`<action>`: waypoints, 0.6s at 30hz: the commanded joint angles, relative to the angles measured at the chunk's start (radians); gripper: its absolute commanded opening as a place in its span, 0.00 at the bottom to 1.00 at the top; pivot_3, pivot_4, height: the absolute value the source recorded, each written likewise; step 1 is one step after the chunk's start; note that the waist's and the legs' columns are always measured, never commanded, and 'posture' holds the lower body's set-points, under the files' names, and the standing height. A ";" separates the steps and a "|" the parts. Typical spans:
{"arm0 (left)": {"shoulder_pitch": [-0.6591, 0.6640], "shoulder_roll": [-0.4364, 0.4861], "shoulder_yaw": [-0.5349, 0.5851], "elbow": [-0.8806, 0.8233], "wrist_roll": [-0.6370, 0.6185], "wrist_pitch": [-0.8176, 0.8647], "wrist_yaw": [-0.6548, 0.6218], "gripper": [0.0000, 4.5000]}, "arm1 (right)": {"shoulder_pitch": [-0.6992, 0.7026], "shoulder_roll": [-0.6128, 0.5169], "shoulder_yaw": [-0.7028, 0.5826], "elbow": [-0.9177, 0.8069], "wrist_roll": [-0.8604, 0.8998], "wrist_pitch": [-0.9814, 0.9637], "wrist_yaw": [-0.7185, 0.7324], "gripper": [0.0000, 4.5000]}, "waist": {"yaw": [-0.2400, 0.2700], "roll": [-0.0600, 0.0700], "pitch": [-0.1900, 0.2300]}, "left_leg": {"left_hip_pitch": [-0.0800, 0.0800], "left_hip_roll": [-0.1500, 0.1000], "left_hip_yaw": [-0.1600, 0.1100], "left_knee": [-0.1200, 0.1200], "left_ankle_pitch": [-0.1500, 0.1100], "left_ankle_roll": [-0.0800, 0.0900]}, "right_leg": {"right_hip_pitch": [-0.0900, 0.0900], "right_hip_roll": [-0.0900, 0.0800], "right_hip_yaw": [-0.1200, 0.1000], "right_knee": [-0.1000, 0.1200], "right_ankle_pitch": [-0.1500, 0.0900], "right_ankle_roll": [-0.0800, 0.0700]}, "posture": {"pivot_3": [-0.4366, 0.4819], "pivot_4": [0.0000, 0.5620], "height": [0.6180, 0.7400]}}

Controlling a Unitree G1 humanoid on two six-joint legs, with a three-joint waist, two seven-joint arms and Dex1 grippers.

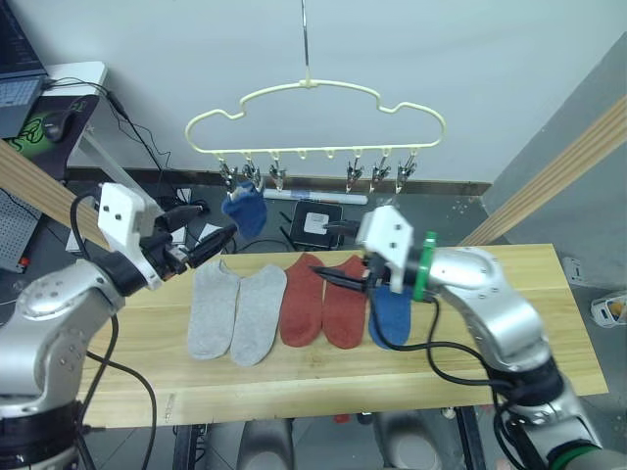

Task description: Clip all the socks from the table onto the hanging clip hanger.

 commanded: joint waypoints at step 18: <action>-0.039 -0.282 -0.217 -0.010 0.221 -0.305 0.166 0.86 | 0.113 -0.210 -0.322 -0.256 0.371 0.227 -0.084 0.77 | -0.004 -0.004 -0.003 | -0.001 -0.002 0.000 0.004 0.000 0.001 | 0.002 0.004 0.000 0.001 0.001 0.002 | 0.29 0.55 1.00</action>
